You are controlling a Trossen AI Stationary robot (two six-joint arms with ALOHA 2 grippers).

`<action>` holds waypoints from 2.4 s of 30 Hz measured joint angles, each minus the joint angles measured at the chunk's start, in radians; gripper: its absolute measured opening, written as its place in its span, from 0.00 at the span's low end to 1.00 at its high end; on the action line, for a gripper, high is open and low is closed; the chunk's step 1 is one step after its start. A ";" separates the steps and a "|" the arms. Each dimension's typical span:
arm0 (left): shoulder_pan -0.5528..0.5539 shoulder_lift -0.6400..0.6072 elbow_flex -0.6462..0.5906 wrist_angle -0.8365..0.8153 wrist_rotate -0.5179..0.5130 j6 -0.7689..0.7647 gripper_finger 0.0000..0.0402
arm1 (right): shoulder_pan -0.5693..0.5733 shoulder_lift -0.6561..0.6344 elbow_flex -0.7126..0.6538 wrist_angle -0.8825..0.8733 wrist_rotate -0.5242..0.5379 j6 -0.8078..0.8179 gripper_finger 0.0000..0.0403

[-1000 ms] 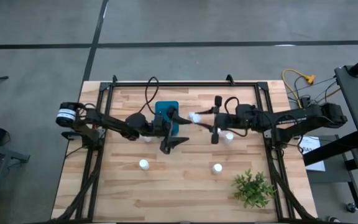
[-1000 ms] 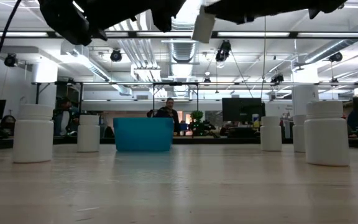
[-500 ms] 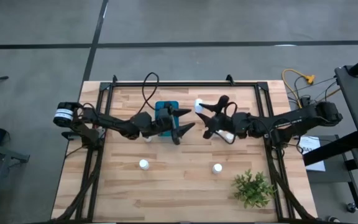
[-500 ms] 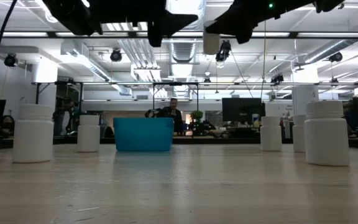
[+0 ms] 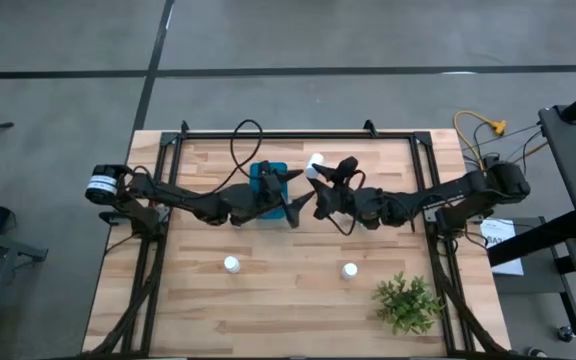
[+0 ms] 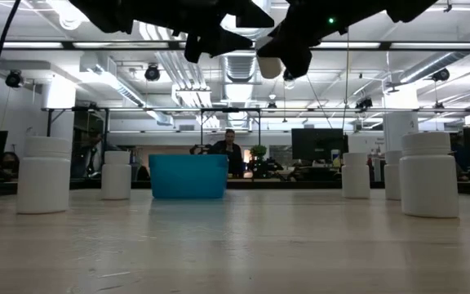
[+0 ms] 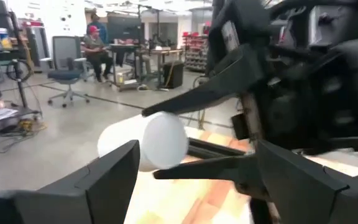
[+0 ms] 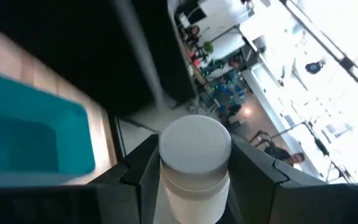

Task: Pick and place pill bottles into a basket
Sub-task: Put the white medicine bottle into the blue bin

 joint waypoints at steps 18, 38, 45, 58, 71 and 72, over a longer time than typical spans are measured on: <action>-0.004 0.000 0.025 -0.035 -0.061 -0.001 0.76 | 0.065 0.018 0.014 0.062 0.011 -0.132 0.36; -0.003 0.002 0.086 -0.101 -0.063 -0.028 0.76 | 0.068 0.021 0.013 0.063 0.000 -0.152 0.36; 0.000 0.002 0.110 -0.190 -0.072 -0.054 0.76 | 0.069 0.024 0.013 0.063 -0.001 -0.167 0.36; 0.004 0.003 0.107 -0.211 -0.074 -0.102 0.76 | 0.082 0.067 0.017 0.106 -0.005 -0.244 0.36; 0.004 0.002 0.102 -0.238 -0.072 -0.136 0.76 | 0.083 0.061 0.017 0.121 -0.004 -0.241 0.36; 0.004 0.003 0.102 -0.239 -0.073 -0.137 0.76 | 0.082 0.060 0.017 0.121 -0.004 -0.242 0.36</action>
